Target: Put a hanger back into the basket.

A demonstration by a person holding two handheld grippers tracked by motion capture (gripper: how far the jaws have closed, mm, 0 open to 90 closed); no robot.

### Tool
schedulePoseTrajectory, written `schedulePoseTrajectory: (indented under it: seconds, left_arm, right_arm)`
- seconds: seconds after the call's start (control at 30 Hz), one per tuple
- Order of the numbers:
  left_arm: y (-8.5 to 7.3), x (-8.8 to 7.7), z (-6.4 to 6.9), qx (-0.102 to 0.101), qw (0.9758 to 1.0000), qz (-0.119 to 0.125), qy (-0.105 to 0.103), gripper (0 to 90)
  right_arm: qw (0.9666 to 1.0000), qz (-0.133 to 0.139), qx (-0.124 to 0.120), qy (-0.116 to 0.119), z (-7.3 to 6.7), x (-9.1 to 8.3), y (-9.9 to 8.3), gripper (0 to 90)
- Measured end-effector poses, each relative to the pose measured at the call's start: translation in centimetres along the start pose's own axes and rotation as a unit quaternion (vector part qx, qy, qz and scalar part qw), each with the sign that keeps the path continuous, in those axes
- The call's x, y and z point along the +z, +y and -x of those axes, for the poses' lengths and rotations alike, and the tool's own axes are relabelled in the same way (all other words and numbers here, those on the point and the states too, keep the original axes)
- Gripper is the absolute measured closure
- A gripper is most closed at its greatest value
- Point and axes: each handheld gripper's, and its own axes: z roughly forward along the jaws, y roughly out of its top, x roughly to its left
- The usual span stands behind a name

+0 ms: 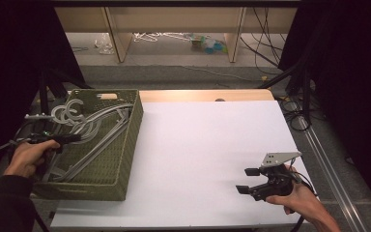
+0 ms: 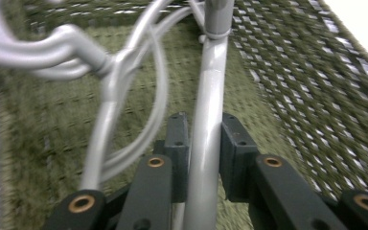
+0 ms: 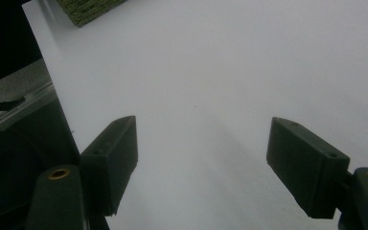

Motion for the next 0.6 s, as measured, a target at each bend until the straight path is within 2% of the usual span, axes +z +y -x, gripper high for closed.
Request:
schedulePoseTrajectory:
  seconds: [0.07,0.17,0.27,0.33,0.4,0.43,0.47,0.53,0.6]
  left_arm:
    - [0.0,-0.1,-0.4,0.019,0.9994,-0.019,0.019,73.8]
    - [-0.1,-0.2,-0.6,0.032,0.9978,-0.03,0.049,70.9]
    - [-0.1,-0.3,-0.5,0.028,0.9974,-0.023,0.063,68.0]
    - [-0.1,-0.4,-0.3,0.02,0.9968,-0.007,0.077,63.9]
    - [-0.1,-0.8,0.0,0.027,0.9949,0.002,0.097,59.6]
    - [0.0,-1.1,0.1,0.038,0.993,0.0,0.112,56.9]
    - [0.1,-1.3,0.3,0.032,0.9919,0.015,0.122,53.6]
    - [0.2,-1.5,0.6,0.029,0.991,0.025,0.128,49.7]
    - [0.3,-1.7,1.1,0.039,0.9883,0.038,0.142,48.6]
  right_arm:
    - [1.0,0.0,0.0,-0.001,0.0,0.1,0.0,27.0]
    - [1.0,-0.001,-0.004,0.001,0.0,0.2,0.0,27.0]
    - [1.0,-0.003,-0.002,0.002,0.0,0.2,0.0,27.0]
    - [1.0,-0.003,0.0,0.002,0.0,0.2,0.0,26.9]
    - [1.0,-0.002,0.005,0.001,0.0,0.2,-0.1,26.8]
    - [1.0,0.0,0.003,-0.002,0.0,0.2,-0.1,26.6]
    - [1.0,0.003,0.002,-0.004,0.1,0.2,-0.1,26.5]
    - [0.9999,0.004,0.007,-0.006,0.1,0.2,-0.1,26.2]
    - [0.9999,0.006,0.004,-0.01,0.2,0.2,-0.1,26.0]
